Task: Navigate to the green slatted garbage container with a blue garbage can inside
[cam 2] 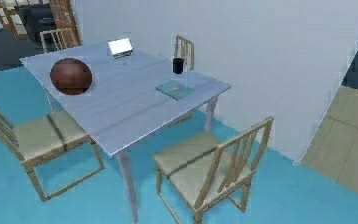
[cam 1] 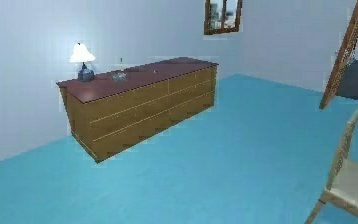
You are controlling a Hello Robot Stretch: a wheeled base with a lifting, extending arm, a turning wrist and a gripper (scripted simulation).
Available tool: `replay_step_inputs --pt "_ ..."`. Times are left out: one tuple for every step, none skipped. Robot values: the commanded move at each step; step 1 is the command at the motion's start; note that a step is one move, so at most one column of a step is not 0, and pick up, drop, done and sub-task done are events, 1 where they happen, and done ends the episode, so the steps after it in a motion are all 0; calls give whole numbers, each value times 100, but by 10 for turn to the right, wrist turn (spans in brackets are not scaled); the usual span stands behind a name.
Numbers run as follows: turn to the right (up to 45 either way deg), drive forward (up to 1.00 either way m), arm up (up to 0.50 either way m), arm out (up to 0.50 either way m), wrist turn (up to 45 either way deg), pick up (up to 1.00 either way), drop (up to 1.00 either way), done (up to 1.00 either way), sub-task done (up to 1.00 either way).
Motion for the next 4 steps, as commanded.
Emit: replay_step_inputs --pt "0 100 0 0 0 0 0 0 0" --pt "0 25 0 0 0 0 0 0 0" --pt "420 0 0 0 0 0 0 0 0" --pt "0 100 0 0 0 0 0 0 0"
